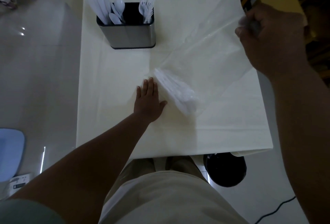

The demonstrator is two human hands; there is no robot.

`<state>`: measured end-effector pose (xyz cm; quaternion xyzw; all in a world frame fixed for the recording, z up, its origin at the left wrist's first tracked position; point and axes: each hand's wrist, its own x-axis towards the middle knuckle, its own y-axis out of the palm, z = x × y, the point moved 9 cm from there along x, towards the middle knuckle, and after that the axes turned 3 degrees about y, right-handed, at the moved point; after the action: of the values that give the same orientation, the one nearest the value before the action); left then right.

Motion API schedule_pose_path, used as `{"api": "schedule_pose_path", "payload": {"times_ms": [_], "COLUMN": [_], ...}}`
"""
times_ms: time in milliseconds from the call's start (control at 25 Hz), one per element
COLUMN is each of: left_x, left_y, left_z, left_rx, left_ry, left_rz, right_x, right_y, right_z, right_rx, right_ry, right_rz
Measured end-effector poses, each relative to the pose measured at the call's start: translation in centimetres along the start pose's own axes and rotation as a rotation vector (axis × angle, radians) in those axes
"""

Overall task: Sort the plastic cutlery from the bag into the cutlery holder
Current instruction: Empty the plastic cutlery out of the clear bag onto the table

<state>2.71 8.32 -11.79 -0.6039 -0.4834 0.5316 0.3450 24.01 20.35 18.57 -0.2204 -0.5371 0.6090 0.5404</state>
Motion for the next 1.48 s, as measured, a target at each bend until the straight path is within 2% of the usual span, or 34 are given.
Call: {"api": "schedule_pose_path", "payload": {"times_ms": [240,320,400,520,560,640,800,1000,1200,1360,1480], "left_x": [-0.1,0.0,0.0,0.0,0.0,0.0,-0.2,-1.0,-0.8,-1.0,-1.0], "left_y": [-0.1,-0.1,-0.2,-0.1,-0.1,-0.1,-0.5,-0.5,-0.4,-0.4,-0.6], "left_z": [-0.1,-0.2,-0.2,-0.2,-0.2,-0.1,-0.3,-0.3,-0.2,-0.3,-0.3], "left_rx": [0.005,-0.010,0.003,0.011,0.005,0.003,-0.046,-0.100,-0.081,-0.100,-0.111], "left_ry": [-0.008,-0.009,-0.005,0.000,-0.001,-0.001,-0.003,0.004,0.017,0.017,0.023], "left_rz": [0.011,0.015,0.009,0.007,0.007,0.012,-0.008,-0.025,0.002,-0.002,-0.015], "right_x": [-0.4,-1.9,-3.7,-7.3,-8.4,-9.9,-10.3,-9.7,-8.8,-7.6,-7.3], "right_y": [4.6,7.5,11.9,19.3,21.1,23.3,24.8,25.5,25.8,26.7,27.3], "right_z": [-7.6,-8.7,-7.6,-3.0,-1.9,-1.1,-1.3,-1.6,-1.9,-2.9,-3.0], "right_rx": [-0.231,-0.293,-0.322,-0.217,-0.186,-0.139,-0.042,-0.019,-0.184,-0.097,-0.087], "right_ry": [0.239,0.284,0.184,-0.122,-0.127,-0.021,0.150,0.199,0.172,0.296,0.305], "right_rz": [-0.031,0.027,0.142,0.367,0.454,0.596,0.668,0.693,0.690,0.786,0.855]}}
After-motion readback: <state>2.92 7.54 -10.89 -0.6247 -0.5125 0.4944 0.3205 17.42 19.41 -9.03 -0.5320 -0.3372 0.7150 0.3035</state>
